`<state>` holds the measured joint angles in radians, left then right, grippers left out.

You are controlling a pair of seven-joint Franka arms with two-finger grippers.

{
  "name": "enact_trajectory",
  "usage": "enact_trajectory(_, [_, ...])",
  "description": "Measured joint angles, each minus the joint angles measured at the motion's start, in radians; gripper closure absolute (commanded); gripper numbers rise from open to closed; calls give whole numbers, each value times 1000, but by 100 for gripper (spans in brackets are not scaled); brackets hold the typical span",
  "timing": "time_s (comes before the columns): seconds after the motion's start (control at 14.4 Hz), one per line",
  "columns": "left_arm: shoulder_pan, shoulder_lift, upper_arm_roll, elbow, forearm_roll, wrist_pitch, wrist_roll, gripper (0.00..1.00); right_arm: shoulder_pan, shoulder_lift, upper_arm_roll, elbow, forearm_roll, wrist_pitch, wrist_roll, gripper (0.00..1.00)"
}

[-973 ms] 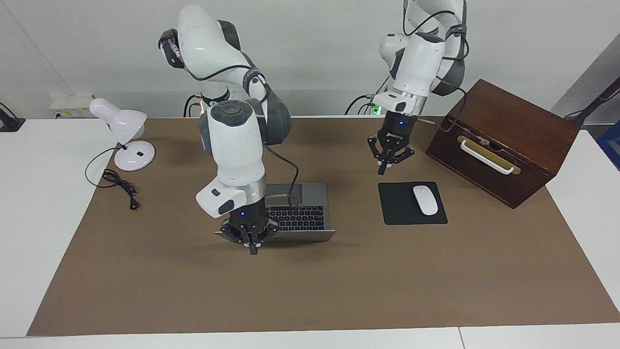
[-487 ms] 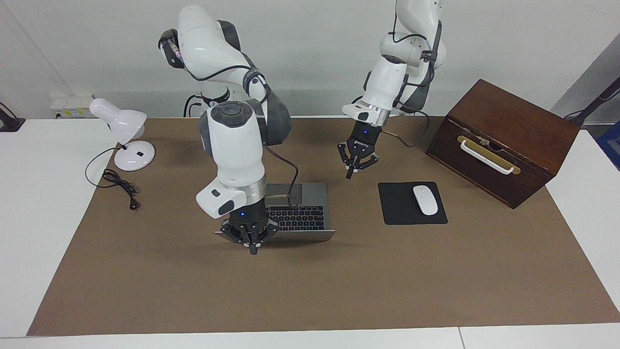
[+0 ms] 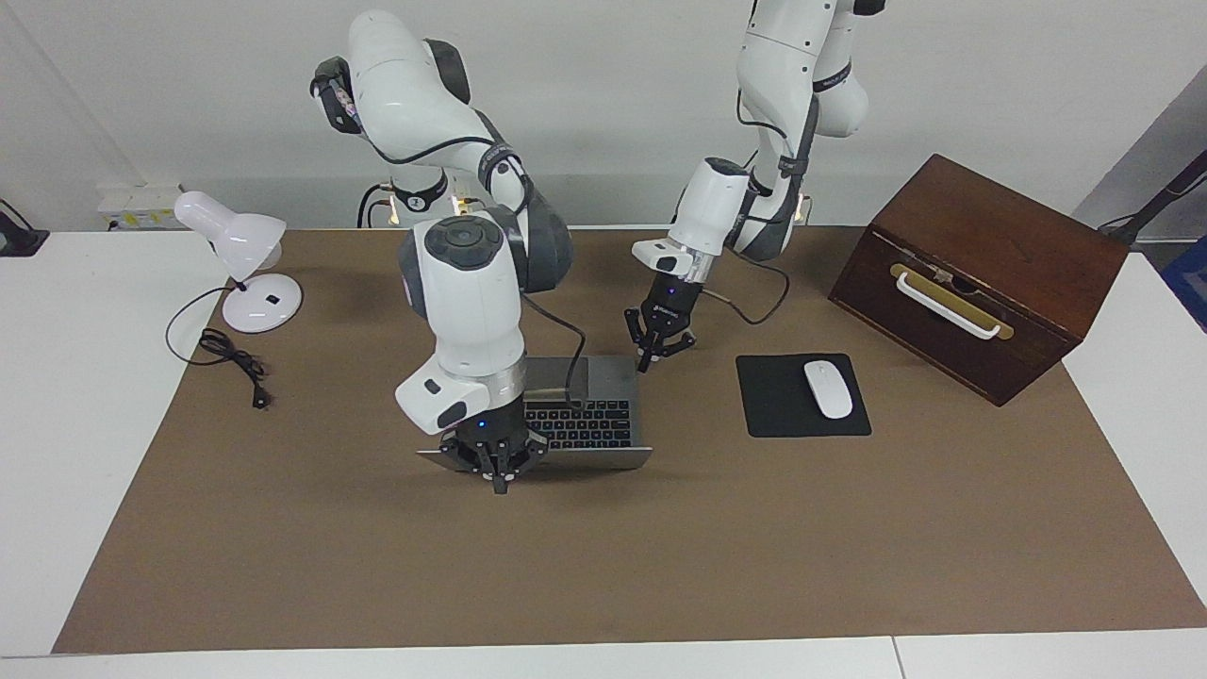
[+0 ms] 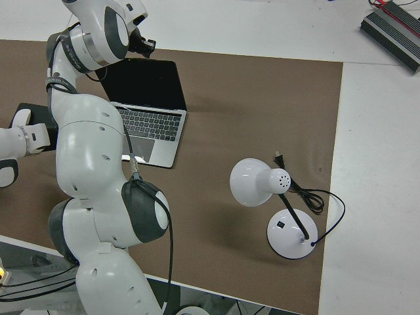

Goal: Close laptop with both arms
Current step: 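Move the left gripper to the laptop base's near corner, then push the laptop screen down with the right gripper while the left gripper holds the base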

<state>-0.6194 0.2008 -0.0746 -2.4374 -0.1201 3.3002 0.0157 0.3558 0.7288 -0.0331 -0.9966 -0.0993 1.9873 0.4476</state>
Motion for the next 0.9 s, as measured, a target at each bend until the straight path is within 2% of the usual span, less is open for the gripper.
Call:
enact_trajectory(0.56, [-19,53,0,2,0,31,72,100,6,-25,0,1,45,-143,3,100])
enact_trajectory(0.9, [-27,58,4,2,0,46,100,100,10,-36,1,1,60,-179,24,100])
